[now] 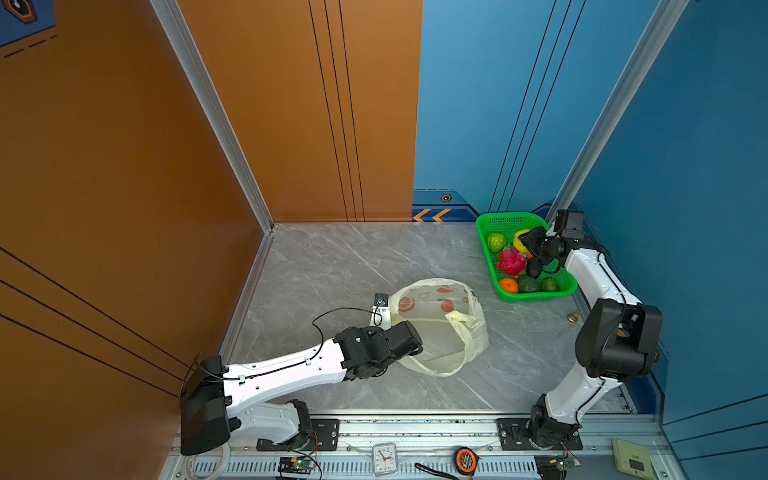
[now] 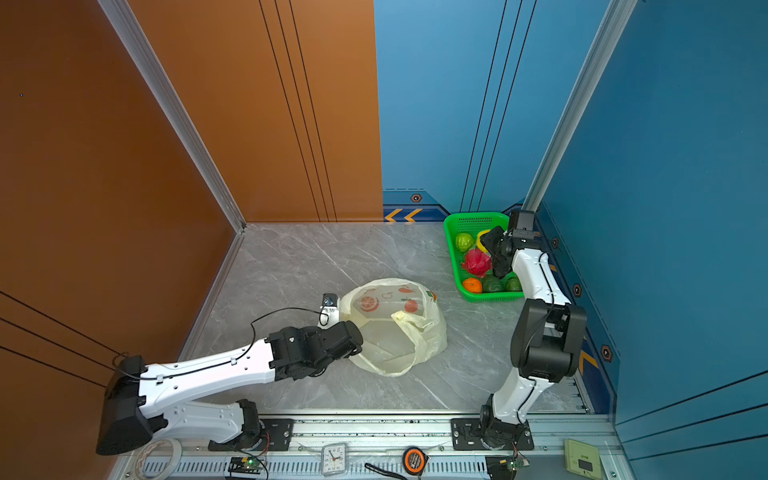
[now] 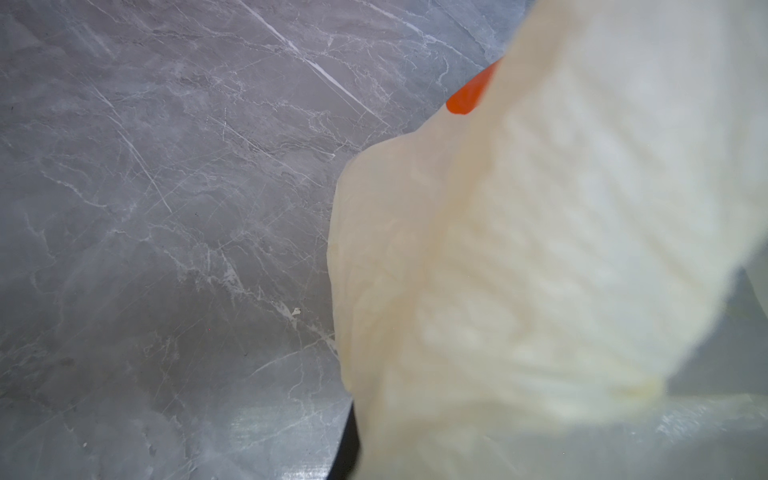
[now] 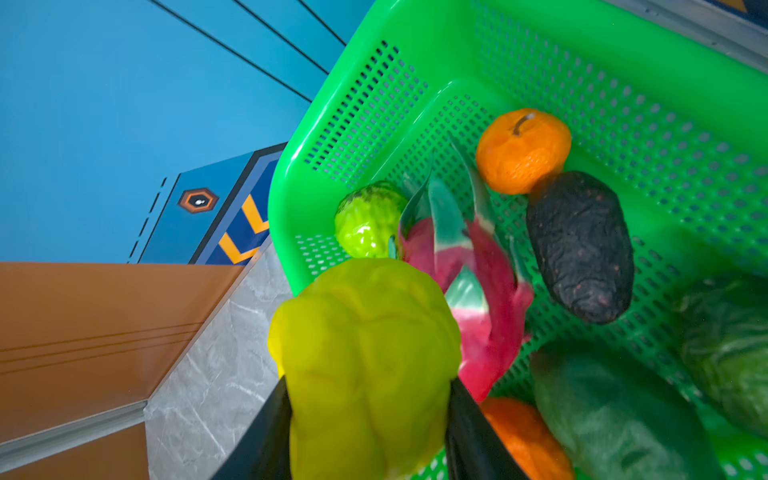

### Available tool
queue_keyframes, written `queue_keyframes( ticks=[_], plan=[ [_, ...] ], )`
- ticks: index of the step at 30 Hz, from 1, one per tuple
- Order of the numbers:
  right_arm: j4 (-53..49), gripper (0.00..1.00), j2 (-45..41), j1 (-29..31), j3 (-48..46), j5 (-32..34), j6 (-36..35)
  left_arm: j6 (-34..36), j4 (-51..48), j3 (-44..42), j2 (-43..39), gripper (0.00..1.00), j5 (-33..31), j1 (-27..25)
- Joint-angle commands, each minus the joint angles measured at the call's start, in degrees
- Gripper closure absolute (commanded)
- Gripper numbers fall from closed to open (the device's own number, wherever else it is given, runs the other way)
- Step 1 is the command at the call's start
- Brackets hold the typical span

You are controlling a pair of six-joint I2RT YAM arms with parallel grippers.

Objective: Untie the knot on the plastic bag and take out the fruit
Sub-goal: 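Lower the yellow fruit into the green basket and open the right gripper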

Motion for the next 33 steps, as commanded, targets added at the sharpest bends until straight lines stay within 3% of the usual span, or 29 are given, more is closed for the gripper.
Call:
queue_keyframes(
  ticks=[1, 9, 16, 24, 33],
  plan=[
    [2.7, 0.53, 5.1, -1.1, 6.4, 1.0, -1.1, -1.4, -0.5, 1.3, 0.2, 1.0, -2.8, -0.7],
    [-1.3, 0.45, 18.8, -1.6, 19.8, 2.6, -1.0, -2.8, -0.6, 1.1, 0.0, 1.0, -3.5, -1.1],
    [-3.9, 0.2, 21.8, -1.1, 23.4, 4.0, -2.3, -3.4, -1.7, 1.1, -0.9, 1.0, -5.8, -1.1],
    [-4.9, 0.15, 16.3, -0.3, 20.3, 3.9, -3.2, -3.4, -1.9, 0.6, -1.4, 1.0, -6.3, -0.9],
    [-6.5, 0.15, -1.3, 3.2, 3.0, 0.5, -3.0, -1.9, 1.4, -0.5, -1.5, 1.0, -7.5, 1.7]
  ],
)
